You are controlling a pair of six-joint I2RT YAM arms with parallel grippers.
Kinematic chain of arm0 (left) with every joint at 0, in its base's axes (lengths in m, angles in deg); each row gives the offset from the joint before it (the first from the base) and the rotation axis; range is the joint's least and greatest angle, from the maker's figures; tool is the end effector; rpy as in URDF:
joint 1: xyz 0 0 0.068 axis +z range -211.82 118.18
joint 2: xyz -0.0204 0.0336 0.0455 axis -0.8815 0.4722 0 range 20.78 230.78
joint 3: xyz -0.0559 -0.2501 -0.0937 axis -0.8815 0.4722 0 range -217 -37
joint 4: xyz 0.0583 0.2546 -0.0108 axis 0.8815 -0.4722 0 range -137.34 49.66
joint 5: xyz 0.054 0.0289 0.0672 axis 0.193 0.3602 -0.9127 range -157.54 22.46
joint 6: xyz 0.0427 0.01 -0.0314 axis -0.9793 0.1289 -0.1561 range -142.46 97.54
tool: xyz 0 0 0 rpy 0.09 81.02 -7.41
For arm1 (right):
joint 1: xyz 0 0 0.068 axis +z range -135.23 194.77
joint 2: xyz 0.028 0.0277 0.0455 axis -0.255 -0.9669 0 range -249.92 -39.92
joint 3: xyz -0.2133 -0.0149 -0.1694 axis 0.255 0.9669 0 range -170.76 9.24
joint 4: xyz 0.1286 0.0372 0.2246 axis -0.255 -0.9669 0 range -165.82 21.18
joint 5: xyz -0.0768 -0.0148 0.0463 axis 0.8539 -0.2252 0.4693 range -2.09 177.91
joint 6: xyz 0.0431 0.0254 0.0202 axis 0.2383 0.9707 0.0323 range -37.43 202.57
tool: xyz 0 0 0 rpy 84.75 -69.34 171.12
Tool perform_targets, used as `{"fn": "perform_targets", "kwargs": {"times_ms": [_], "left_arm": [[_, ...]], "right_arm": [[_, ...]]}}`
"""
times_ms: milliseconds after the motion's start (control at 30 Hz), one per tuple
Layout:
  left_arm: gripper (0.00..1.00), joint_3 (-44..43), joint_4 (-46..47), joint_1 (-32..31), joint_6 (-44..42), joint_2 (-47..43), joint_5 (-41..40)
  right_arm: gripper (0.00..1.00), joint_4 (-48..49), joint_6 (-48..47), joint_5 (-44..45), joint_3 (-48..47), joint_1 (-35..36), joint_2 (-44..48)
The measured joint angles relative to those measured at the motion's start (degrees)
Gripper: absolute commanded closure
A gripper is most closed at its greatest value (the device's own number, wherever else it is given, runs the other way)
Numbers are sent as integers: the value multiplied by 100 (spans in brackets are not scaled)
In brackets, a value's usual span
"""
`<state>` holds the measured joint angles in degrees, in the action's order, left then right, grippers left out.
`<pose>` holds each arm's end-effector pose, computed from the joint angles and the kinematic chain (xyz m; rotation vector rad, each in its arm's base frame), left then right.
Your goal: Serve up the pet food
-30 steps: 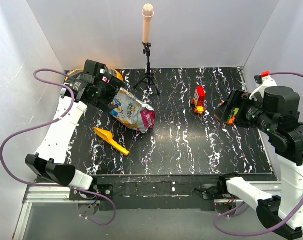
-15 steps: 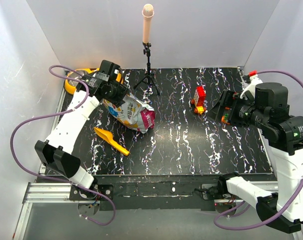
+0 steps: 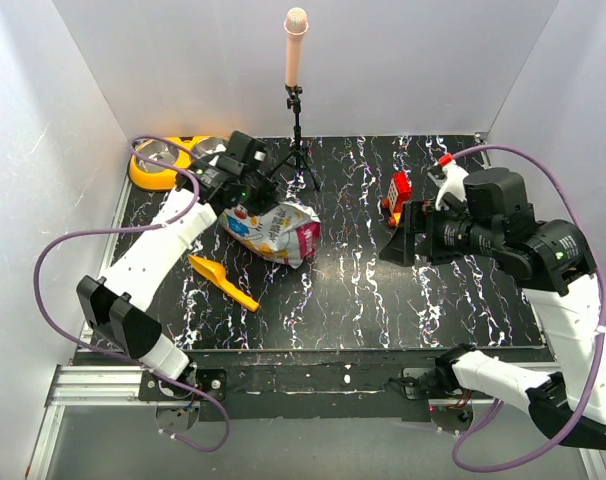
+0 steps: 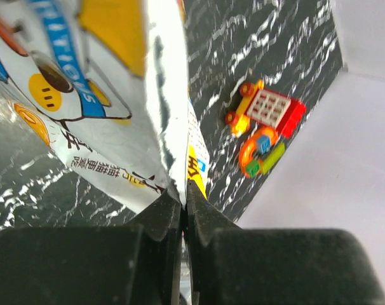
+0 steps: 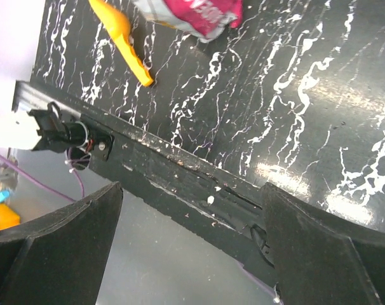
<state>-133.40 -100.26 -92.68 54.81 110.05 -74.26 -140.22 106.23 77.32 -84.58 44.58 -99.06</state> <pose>0.2754 -0.1598 0.3804 -1.0720 2.3697 -0.6190 0.1176 0.0749 0.4637 -0.2294 2.2834 0.7070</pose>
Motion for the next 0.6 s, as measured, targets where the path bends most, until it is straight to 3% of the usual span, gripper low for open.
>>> {"fn": "perform_targets", "kwargs": {"times_ms": [333, 600], "left_arm": [[100, 11, 22, -1917, 581, -2, 284], [100, 748, 245, -2236, 1034, -651, 632]], "right_arm": [[7, 400, 13, -131, 195, 778, -48], [12, 715, 2, -138, 426, 1423, -160]]}}
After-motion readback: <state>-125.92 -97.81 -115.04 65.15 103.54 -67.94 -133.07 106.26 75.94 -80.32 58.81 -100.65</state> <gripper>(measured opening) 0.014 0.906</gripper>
